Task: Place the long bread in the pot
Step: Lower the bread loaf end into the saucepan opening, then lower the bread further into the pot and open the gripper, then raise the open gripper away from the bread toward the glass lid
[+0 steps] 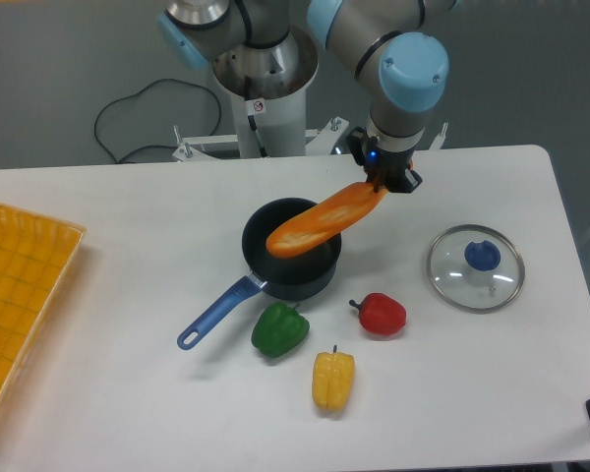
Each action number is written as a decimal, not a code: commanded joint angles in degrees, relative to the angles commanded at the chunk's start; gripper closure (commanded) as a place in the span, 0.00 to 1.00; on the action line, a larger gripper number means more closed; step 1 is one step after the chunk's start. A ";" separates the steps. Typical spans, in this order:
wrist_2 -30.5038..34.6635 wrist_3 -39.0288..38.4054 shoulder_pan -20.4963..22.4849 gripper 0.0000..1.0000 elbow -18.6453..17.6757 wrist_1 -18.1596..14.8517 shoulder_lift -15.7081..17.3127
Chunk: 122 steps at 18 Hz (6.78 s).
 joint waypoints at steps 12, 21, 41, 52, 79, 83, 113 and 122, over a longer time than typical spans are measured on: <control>2.37 -5.01 -3.78 0.77 0.00 3.69 -3.25; 2.64 -5.54 -4.66 0.74 0.00 4.66 -4.48; 4.57 -5.54 -6.15 0.61 -0.35 5.89 -4.84; 4.57 -5.54 -7.56 0.51 -0.88 5.54 -2.73; 4.48 -5.27 -9.49 0.12 -1.58 5.45 -1.76; 4.31 -4.92 -9.32 0.08 -1.49 5.45 -1.76; -1.40 11.30 3.59 0.00 10.99 8.79 -6.95; -2.73 19.42 6.86 0.00 13.98 8.70 -11.78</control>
